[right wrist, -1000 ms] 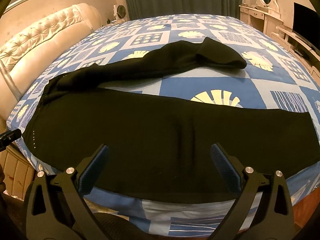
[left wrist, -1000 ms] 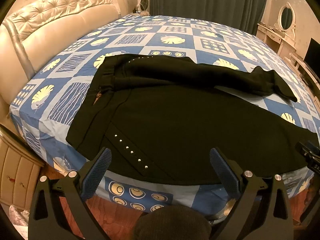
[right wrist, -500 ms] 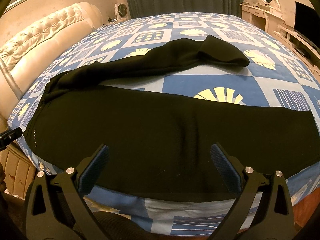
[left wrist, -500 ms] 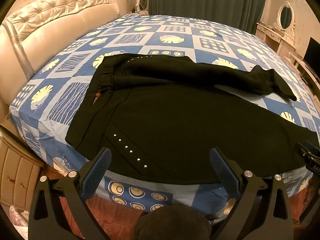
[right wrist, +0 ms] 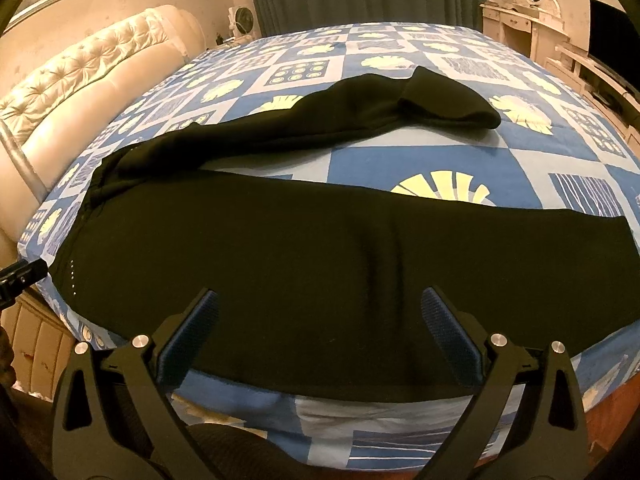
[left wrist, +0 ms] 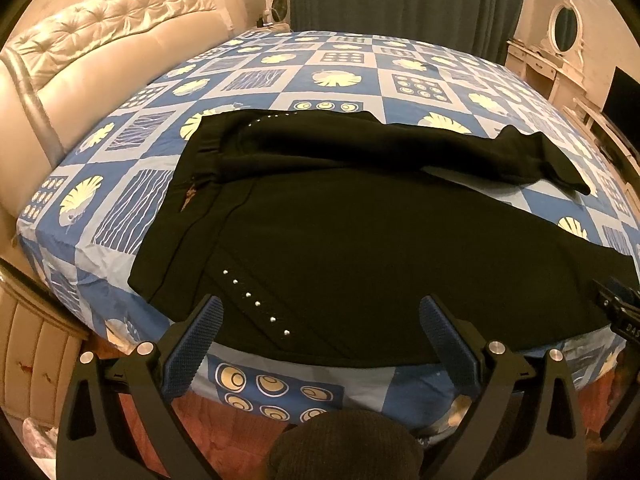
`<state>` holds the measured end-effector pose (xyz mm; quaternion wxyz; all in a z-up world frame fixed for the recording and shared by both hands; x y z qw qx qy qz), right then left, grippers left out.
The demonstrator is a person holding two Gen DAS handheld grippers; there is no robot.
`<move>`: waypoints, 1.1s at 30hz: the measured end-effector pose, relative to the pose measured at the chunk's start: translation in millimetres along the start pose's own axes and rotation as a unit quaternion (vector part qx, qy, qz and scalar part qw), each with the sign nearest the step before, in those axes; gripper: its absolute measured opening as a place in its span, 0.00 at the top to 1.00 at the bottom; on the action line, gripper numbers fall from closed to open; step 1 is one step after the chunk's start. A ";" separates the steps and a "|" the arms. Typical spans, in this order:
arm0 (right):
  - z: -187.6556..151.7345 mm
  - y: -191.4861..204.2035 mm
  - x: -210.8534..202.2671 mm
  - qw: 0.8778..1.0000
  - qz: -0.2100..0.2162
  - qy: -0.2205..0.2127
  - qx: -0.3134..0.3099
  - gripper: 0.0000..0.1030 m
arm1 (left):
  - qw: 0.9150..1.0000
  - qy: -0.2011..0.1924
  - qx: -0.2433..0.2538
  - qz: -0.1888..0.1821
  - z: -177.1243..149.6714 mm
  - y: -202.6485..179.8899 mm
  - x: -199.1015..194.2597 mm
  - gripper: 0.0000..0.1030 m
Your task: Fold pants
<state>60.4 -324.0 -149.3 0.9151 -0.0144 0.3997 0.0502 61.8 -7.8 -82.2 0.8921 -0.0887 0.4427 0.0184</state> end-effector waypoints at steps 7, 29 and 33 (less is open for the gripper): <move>-0.2 -0.6 -1.5 1.000 0.006 0.002 0.003 0.02 | 1.000 -0.014 0.016 -0.020 9.5 -4.7 -11.0 0.05; 41.2 7.8 14.5 0.999 0.033 -0.003 -0.016 0.02 | 0.985 0.093 -0.099 -0.111 201.4 143.3 154.6 0.05; 55.4 16.5 34.7 0.999 0.049 0.006 -0.013 0.02 | 0.986 0.081 -0.114 -0.094 236.0 162.5 209.2 0.05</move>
Point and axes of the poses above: each gripper's, at about its wrist camera, not at the fingertips, and x roughly the way its jaws point, y to its left, z to its top, the point moved 9 cm from there along x, roughly the way its jaws point, and after that the axes turned 15 degrees about -x, right-handed, at the moved point
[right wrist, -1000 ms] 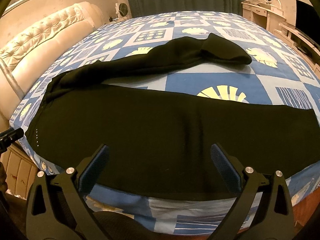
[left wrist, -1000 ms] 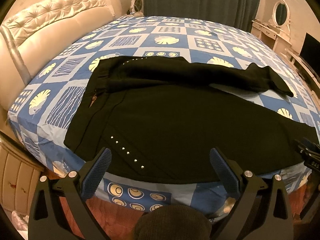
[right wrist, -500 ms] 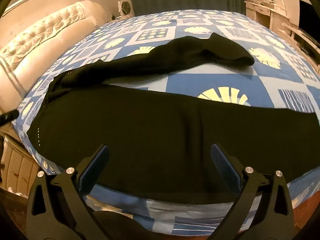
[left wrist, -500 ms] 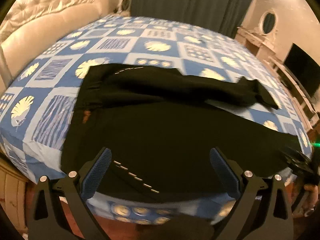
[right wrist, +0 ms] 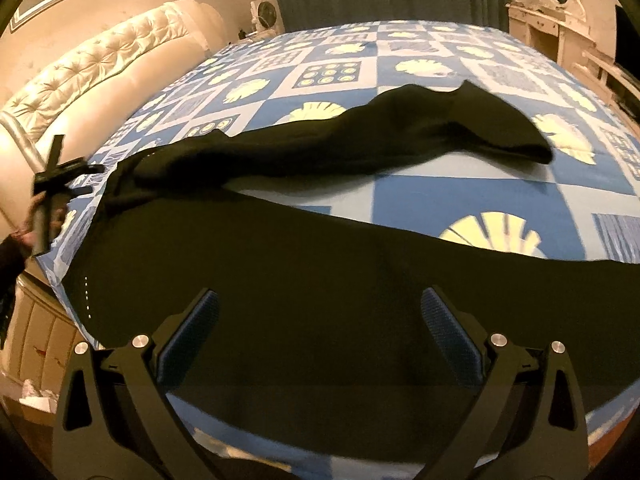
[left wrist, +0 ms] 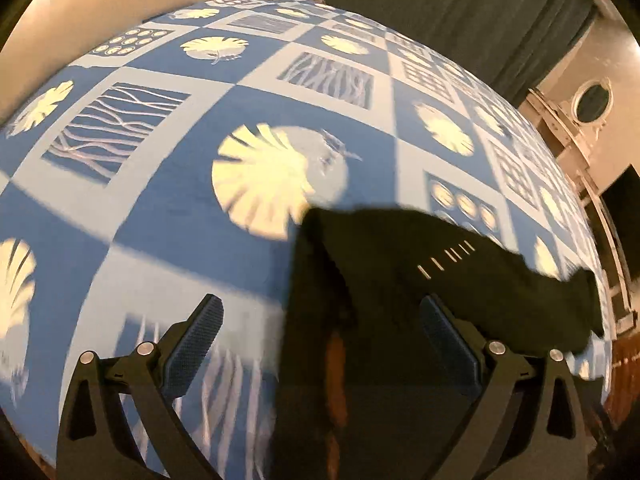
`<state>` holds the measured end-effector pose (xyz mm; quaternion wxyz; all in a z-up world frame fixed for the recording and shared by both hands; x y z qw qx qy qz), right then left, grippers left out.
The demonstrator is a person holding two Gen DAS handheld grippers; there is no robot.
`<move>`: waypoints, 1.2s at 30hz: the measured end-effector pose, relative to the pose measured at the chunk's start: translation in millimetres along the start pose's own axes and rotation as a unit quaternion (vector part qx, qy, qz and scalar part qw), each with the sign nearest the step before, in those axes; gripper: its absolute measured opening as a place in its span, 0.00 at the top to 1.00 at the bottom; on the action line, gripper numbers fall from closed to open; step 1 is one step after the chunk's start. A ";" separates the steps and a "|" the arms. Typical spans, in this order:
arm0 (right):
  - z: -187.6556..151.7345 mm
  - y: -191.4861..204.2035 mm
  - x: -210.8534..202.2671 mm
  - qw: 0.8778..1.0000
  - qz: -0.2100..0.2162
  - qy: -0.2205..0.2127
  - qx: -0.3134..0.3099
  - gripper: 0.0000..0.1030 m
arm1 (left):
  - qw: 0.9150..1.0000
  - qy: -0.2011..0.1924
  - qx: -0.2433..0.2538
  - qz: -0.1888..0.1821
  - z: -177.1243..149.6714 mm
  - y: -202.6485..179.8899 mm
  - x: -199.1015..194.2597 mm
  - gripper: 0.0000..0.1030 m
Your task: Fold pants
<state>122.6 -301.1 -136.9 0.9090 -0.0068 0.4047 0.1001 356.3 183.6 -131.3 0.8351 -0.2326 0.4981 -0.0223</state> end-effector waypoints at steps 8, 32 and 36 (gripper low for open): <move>33.8 13.9 35.9 0.999 0.051 0.004 -0.007 0.02 | 0.999 0.036 0.002 -0.018 18.0 -1.1 49.7 0.09; 181.6 1.7 239.5 0.940 0.116 0.178 -0.269 0.47 | 0.997 0.031 0.071 -0.012 16.7 -10.2 59.0 0.67; 180.2 12.6 218.7 0.939 0.099 0.170 -0.282 0.91 | 0.998 0.033 0.060 -0.011 20.2 -10.1 55.7 0.71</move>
Point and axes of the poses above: each gripper's, at about its wrist camera, not at the fingertips, and x roughly the way its jaws point, y to its left, z to its top, the point moved 9 cm from there along x, roughly the way its jaws point, and after that the axes turned 15 degrees about -x, right-handed, at the moved point
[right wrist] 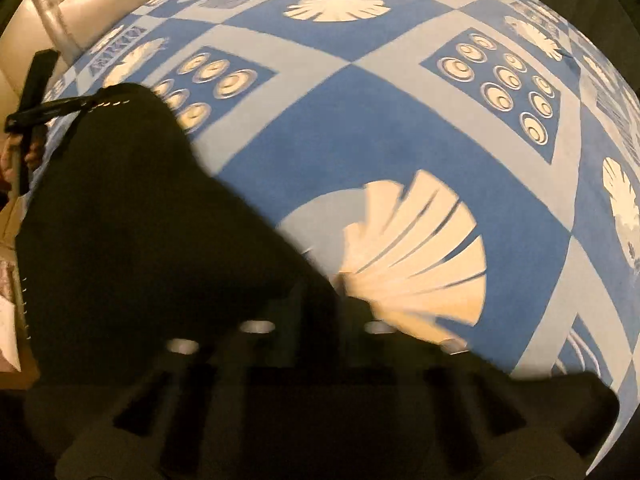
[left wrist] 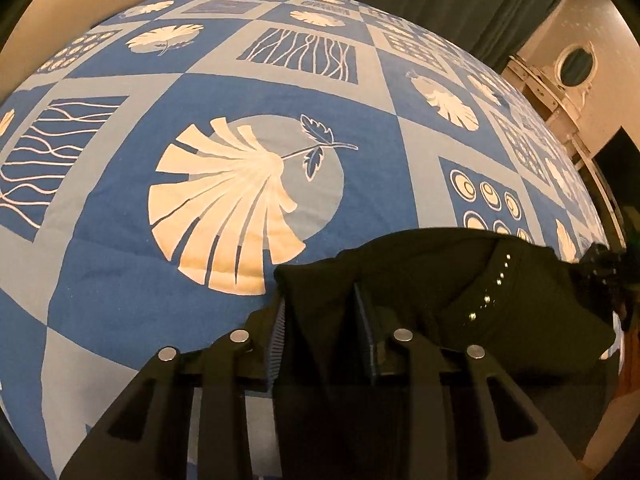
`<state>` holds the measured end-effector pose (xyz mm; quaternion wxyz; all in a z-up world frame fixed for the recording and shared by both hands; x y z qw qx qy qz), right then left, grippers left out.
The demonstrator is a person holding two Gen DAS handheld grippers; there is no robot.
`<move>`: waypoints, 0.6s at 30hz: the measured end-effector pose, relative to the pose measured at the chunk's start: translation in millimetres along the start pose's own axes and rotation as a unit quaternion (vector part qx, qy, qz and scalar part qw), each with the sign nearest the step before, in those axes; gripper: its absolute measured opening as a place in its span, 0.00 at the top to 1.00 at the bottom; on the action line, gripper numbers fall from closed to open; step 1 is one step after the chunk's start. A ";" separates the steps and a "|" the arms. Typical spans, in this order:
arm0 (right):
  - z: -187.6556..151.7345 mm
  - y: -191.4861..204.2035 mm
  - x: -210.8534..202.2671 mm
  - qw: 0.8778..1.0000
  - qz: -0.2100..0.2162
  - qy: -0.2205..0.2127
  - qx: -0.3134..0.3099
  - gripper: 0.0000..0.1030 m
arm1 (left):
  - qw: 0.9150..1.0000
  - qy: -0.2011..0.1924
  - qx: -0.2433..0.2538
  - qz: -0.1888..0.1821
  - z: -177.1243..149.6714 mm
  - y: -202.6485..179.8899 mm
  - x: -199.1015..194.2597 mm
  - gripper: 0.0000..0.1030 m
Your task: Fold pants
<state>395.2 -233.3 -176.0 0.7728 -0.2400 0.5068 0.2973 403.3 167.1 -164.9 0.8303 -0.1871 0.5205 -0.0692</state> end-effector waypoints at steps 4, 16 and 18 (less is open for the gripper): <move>3.8 6.5 -52.7 0.996 -0.061 -0.070 0.010 0.92 | 1.000 -0.020 -0.011 -0.014 5.8 -8.8 -15.8 0.76; -91.1 140.9 -166.9 0.958 -0.210 -0.192 -0.047 0.92 | 0.992 -0.072 0.000 -0.101 -46.0 -30.5 -135.3 0.83; -118.8 174.3 -163.4 0.955 -0.221 -0.190 -0.054 0.91 | 0.991 -0.067 -0.006 -0.112 -72.6 -20.1 -151.2 0.83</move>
Point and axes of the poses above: each gripper's, at about its wrist camera, not at the fingertips, and x roughly the way its jaws point, y to its left, z to its top, the point moved 9 cm from there along x, roughly the way its jaws point, and after that the axes turned 15 degrees about -x, right-handed, at the moved point
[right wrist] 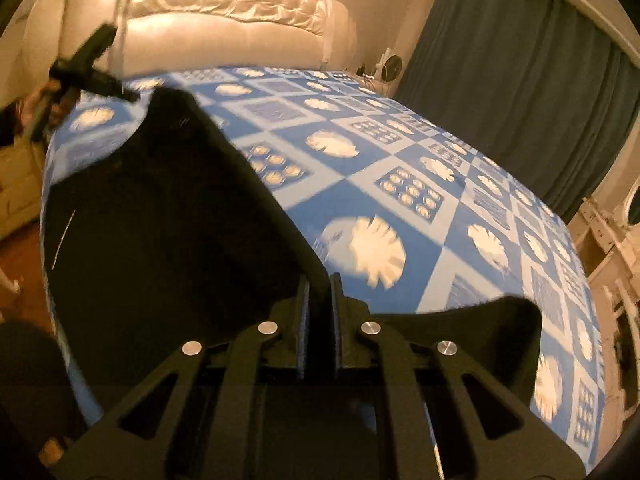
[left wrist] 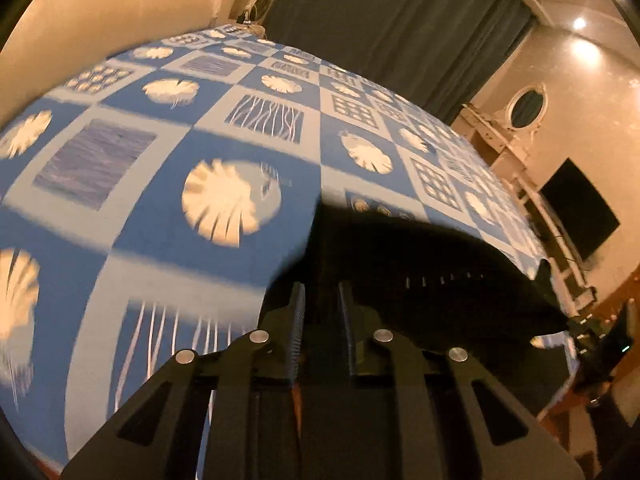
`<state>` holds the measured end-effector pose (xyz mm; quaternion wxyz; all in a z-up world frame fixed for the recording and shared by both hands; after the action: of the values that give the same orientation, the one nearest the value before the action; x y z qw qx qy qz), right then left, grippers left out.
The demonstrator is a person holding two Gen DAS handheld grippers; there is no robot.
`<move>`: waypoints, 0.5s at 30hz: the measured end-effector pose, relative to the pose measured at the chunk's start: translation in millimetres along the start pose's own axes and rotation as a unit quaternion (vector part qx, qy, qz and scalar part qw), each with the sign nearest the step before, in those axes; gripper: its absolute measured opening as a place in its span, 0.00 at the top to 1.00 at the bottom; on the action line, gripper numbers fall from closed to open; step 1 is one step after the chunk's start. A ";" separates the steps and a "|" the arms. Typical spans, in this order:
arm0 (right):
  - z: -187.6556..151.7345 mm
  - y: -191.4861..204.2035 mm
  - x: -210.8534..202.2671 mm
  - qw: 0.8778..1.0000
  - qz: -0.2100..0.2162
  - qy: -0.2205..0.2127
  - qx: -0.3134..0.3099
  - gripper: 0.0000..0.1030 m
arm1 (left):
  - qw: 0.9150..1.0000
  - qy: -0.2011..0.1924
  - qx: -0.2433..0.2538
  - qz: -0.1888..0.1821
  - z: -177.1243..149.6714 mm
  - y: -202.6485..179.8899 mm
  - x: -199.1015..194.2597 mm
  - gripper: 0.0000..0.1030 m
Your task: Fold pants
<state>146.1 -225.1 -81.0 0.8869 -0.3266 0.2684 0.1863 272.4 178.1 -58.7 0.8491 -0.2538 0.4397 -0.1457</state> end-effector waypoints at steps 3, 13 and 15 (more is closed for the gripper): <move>-24.8 37.8 -11.3 1.000 0.011 0.014 -0.003 0.91 | 0.999 0.014 -0.030 -0.007 -43.2 16.1 -24.1 0.83; -75.5 77.0 -2.4 0.997 0.037 0.053 0.049 0.88 | 0.994 0.048 -0.102 0.000 -115.0 27.7 -19.2 0.82; -79.1 79.1 -1.5 0.996 0.040 0.055 0.064 0.88 | 0.989 0.054 -0.136 -0.012 -123.1 29.3 -16.7 0.82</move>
<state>76.8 -222.3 -168.8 0.8817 -0.2680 0.3411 0.1854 162.6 173.0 -123.4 0.7804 -0.3634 0.4972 -0.1080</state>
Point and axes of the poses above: each gripper's, at about its wrist camera, not at the fingertips, and x roughly the way its jaws point, y to its left, z to its top, the point moved 9 cm from there along x, roughly the way its jaws point, and after that the axes turned 15 degrees about -x, right-handed, at the moved point
